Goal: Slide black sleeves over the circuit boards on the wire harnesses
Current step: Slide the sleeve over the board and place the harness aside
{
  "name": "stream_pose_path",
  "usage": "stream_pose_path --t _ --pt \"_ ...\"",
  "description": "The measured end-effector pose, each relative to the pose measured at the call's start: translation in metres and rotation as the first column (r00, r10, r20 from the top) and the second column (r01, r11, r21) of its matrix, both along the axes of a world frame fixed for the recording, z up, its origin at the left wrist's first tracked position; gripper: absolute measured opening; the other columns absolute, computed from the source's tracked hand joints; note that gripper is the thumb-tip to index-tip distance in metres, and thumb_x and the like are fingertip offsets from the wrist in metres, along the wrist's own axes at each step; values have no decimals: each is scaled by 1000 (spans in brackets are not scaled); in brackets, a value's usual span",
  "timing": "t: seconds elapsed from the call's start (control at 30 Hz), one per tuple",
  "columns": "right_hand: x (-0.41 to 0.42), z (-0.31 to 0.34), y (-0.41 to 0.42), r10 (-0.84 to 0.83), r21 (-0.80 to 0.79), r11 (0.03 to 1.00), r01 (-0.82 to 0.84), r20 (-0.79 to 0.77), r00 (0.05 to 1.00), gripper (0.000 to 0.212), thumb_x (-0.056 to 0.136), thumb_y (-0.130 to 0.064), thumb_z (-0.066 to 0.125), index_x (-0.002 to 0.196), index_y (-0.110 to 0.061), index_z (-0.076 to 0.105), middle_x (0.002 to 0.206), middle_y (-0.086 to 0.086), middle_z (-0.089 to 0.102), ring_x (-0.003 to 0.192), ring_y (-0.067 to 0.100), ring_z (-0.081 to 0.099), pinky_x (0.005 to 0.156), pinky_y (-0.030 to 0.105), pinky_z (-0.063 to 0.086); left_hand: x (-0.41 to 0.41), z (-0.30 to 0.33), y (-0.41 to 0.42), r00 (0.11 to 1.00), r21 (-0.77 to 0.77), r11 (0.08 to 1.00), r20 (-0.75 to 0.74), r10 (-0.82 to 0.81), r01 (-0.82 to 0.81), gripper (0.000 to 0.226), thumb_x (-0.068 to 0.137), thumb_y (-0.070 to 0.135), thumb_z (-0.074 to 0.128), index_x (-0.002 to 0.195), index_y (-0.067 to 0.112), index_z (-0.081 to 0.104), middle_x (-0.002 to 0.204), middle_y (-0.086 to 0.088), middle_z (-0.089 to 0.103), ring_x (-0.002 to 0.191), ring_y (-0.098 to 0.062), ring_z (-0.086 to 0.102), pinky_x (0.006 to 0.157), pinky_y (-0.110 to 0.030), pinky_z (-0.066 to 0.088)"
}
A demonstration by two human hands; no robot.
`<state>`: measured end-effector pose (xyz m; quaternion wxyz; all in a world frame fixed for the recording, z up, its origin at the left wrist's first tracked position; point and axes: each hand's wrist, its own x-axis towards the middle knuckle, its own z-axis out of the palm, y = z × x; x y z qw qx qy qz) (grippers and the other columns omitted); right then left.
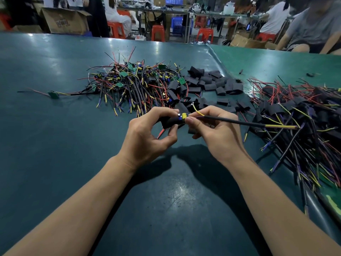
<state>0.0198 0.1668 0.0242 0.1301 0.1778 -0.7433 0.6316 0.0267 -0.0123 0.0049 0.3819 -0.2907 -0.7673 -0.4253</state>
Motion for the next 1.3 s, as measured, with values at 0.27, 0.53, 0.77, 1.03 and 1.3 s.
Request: stream_pose_path --t 0.27,0.53,0.77,1.03,1.3 --pt "-2 2 1 53 -127 991 -33 157 986 10 82 -3 76 75 -8 70 65 5 71 61 17 67 59 26 56 -2 2 0 1000 -71 997 -23 -9 7 26 77 -9 73 102 -4 66 105 -11 69 99 -21 67 86 -37 55" --pt "-2 2 10 58 129 990 -59 11 998 9 83 -6 76 81 -6 67 71 9 69 65 26 67 69 46 59 3 2 2 999 -50 998 23 -27 28 34 78 -3 76 110 2 67 105 -5 73 97 -12 70 87 -33 57" --pt "-3 1 3 81 -118 991 -66 121 989 15 83 2 73 77 -10 67 67 2 70 63 14 67 64 25 56 3 5 -2 999 -106 994 40 -36 40 41 77 3 78 116 1 65 108 -3 72 100 -10 69 90 -33 55" --pt "-6 4 7 108 -330 944 -25 236 966 12 81 -3 74 75 -14 71 73 5 72 73 21 69 80 49 59 -3 5 -13 994 -180 978 -42 102 -108 31 78 5 80 107 -2 73 104 -12 72 93 -26 68 83 -42 55" --pt "-6 7 8 217 -498 866 -35 312 925 4 68 -17 75 69 -13 77 76 5 73 71 17 69 65 28 59 -1 3 -7 997 -137 988 -33 63 -67 38 78 19 81 108 -4 72 104 -10 71 90 -22 69 81 -39 57"
